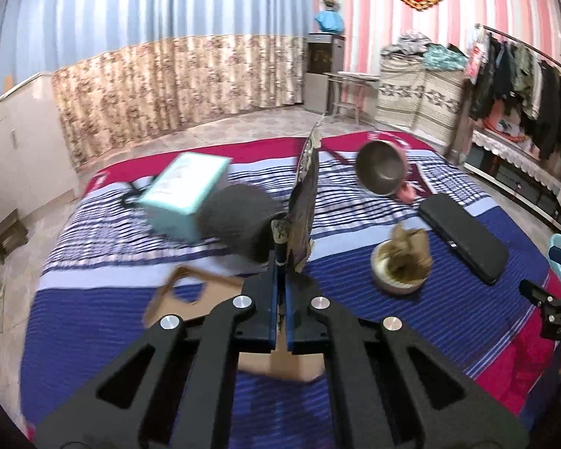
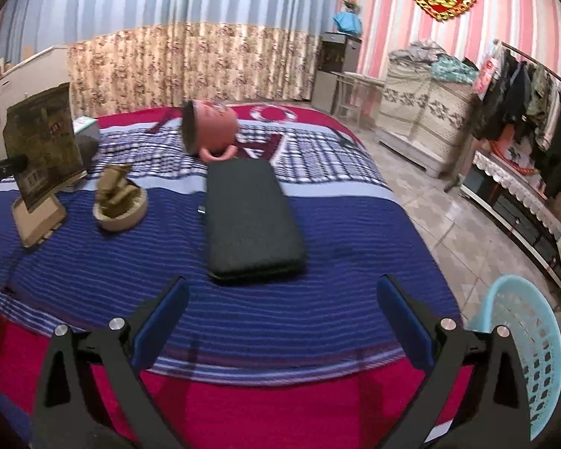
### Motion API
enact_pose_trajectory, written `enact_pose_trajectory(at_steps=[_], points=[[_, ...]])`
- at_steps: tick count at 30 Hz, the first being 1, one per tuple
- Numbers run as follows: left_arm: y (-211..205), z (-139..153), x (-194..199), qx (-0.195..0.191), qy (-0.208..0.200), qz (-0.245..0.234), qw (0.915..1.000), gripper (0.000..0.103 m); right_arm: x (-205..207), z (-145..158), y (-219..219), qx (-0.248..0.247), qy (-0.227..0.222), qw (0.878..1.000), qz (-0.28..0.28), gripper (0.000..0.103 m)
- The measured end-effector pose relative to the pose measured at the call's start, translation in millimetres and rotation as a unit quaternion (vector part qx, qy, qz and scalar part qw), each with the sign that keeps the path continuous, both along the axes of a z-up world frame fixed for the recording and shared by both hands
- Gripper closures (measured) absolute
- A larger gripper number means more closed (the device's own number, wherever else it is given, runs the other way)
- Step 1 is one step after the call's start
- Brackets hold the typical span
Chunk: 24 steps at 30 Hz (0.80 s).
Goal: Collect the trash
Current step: 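Grasp the brown paper scrap with left tool while right grasps khaki cloth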
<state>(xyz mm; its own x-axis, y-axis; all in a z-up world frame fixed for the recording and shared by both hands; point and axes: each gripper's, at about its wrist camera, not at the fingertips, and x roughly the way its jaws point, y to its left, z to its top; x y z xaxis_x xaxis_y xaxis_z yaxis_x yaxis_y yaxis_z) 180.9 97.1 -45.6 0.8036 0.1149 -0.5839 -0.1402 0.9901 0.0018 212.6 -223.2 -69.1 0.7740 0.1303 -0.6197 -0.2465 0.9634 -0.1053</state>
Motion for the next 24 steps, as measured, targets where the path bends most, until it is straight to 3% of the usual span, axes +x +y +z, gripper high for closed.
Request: enact_pose_trajectory(at_steps=[9,17,19,21,22,24], points=[[60,15,-32,0.005,-0.003,0.064,0.9979,0.102,12,6,52,0.012,0.001,0.999,0.049,0.005],[75,12,-39,0.004,0.001,0.07,0.9975,0.102,42,7,102,0.054,0.013,0.996,0.076,0.009],[76,11,-41,0.009,0.001,0.07,0.9975,0.102,48,2,115,0.056,0.026,0.994,0.086,0.028],[78,9,-42,0.01,0.004,0.071,0.9974,0.102,50,-5,125,0.054,0.042,0.993,0.1,0.039],[78,9,-42,0.007,0.007,0.072,0.9974,0.102,51,-9,130,0.05,0.05,0.992,0.108,0.052],[78,8,-42,0.004,0.008,0.072,0.9974,0.102,50,-15,137,0.044,0.059,0.989,0.128,0.067]])
